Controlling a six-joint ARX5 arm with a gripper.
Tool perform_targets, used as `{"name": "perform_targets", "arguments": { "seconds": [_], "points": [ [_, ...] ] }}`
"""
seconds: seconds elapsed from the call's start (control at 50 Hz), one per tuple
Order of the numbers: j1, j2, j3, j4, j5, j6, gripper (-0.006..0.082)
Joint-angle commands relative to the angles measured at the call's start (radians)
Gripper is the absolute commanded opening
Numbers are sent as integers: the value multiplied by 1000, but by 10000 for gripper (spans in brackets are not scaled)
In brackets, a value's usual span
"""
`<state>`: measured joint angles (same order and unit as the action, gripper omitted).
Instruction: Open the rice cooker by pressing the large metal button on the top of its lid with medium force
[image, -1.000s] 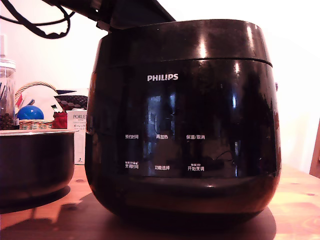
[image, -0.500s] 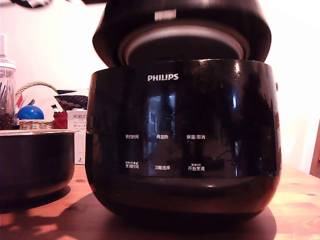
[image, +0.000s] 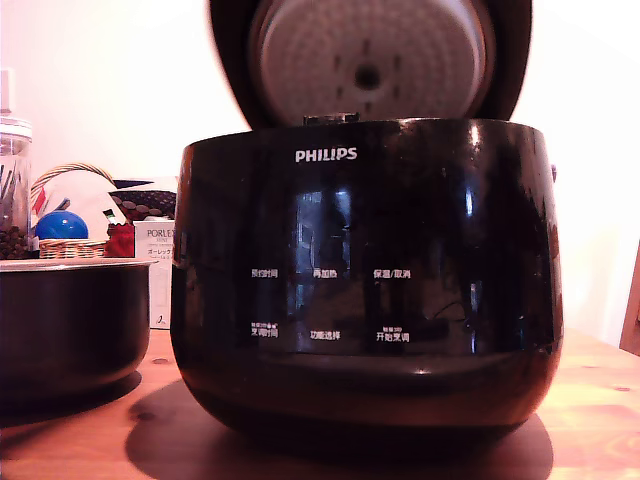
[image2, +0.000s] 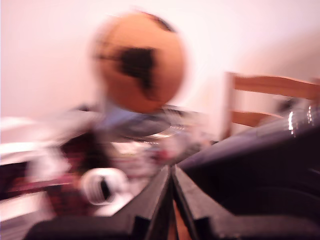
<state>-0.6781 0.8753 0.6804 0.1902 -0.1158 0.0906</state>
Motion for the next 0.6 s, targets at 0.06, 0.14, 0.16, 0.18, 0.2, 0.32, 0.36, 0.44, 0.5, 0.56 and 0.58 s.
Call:
{"name": "perform_targets", "arguments": {
  "seconds": [0.06, 0.14, 0.16, 0.18, 0.2, 0.32, 0.36, 0.44, 0.5, 0.56, 0.58],
  "points": [
    [56, -55, -23, -27, -18, 22, -24],
    [92, -89, -23, -50, -22, 22, -24],
    [101, -95, -23, -57, -23, 22, -24],
    [110, -103, -23, -63, -23, 22, -24],
    [119, -111, -23, -68, -23, 22, -24],
    [164, -148, -23, -98, -23, 22, -24],
    [176, -159, -23, -106, -23, 22, -24],
    [194, -177, -23, -115, -23, 22, -24],
    [202, -186, -23, -115, -23, 22, -24],
    [206, -192, -23, -115, -23, 22, -24],
    [206, -192, -23, -114, -23, 22, -24]
  ]
}}
